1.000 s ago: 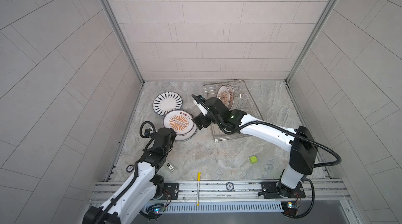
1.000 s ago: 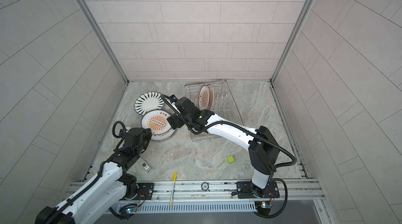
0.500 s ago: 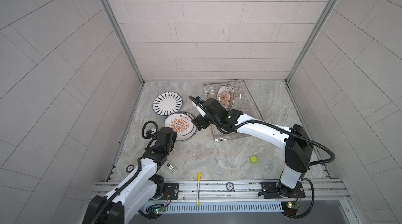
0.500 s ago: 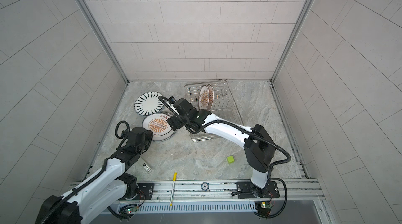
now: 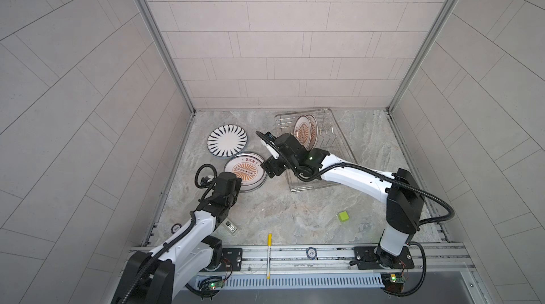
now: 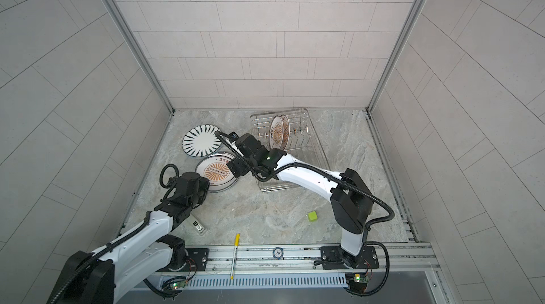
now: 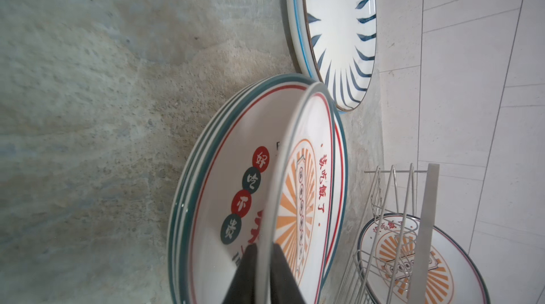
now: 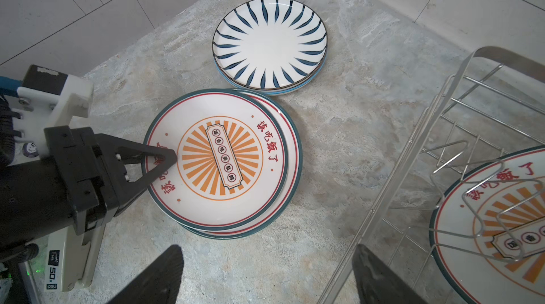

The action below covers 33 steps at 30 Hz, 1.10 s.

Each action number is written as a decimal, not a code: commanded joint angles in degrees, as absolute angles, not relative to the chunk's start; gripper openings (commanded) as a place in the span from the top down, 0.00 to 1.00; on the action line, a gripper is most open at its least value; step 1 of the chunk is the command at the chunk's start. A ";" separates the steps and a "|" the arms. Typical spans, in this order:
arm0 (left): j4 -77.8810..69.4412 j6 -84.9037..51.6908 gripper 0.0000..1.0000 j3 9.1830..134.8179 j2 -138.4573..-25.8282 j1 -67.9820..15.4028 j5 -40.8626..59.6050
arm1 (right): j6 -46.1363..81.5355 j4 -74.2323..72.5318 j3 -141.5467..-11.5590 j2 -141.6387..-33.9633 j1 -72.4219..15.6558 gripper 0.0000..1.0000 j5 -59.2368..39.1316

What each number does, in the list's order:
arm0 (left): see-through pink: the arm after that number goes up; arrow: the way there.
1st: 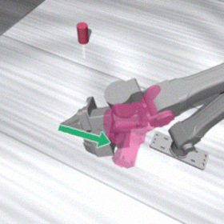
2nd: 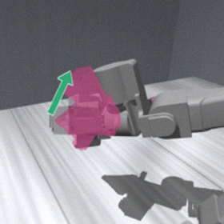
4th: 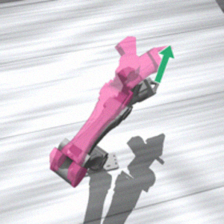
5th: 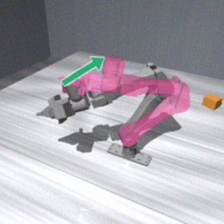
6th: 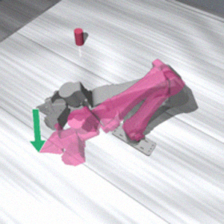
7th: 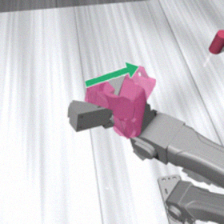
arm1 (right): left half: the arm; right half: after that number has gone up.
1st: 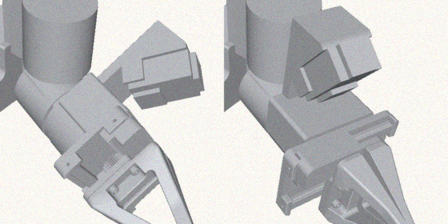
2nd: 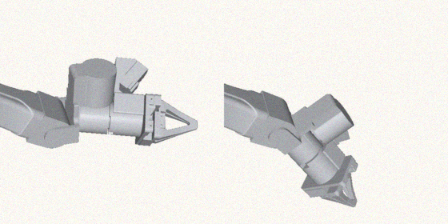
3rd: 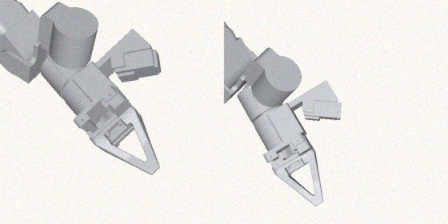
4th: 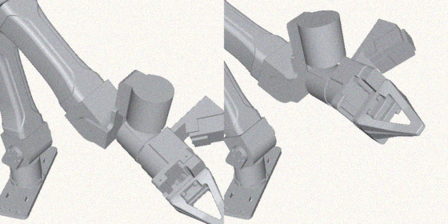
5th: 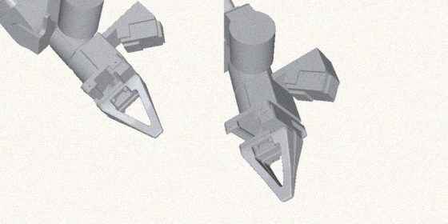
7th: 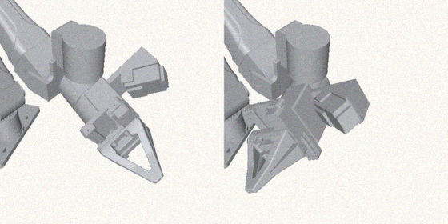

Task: Unload the plates from the dish rack
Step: 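Release the sunburst plate and move the right gripper toward the rack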

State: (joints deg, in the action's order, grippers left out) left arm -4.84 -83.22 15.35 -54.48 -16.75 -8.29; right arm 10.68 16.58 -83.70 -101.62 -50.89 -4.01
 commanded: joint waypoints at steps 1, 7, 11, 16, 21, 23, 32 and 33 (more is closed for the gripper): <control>-7.24 -84.33 0.75 14.60 -54.75 -16.27 -8.92 | 9.93 17.07 -84.29 -101.92 -51.24 0.09 -3.78; -6.53 -82.73 0.55 14.49 -54.02 -16.31 -10.03 | 10.11 16.96 -84.20 -101.87 -51.24 0.09 -3.63; -5.22 -81.65 0.47 14.90 -53.82 -16.24 -11.25 | 10.20 16.96 -84.11 -101.78 -51.24 0.09 -3.43; -5.07 -79.46 0.36 15.55 -54.38 -16.21 -12.04 | 10.25 16.96 -84.02 -101.66 -51.24 0.09 -3.08; -4.85 -78.24 0.34 15.99 -54.45 -16.25 -13.32 | 10.20 16.96 -83.94 -101.52 -51.24 0.09 -2.77; -4.49 -77.83 0.33 16.16 -54.40 -16.26 -14.02 | 10.20 16.96 -83.89 -101.47 -51.24 0.09 -2.66; -3.36 -75.82 0.33 16.53 -54.94 -16.32 -16.03 | 10.24 16.87 -83.32 -100.84 -51.24 0.09 -2.21; -4.29 -75.28 0.33 16.52 -55.54 -16.28 -16.04 | 10.20 16.79 -83.16 -100.74 -51.22 0.10 -2.11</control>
State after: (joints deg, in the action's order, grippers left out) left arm -5.34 -77.06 15.53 -54.52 -16.73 -13.41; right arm 10.68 16.58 -83.66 -101.62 -50.89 -3.29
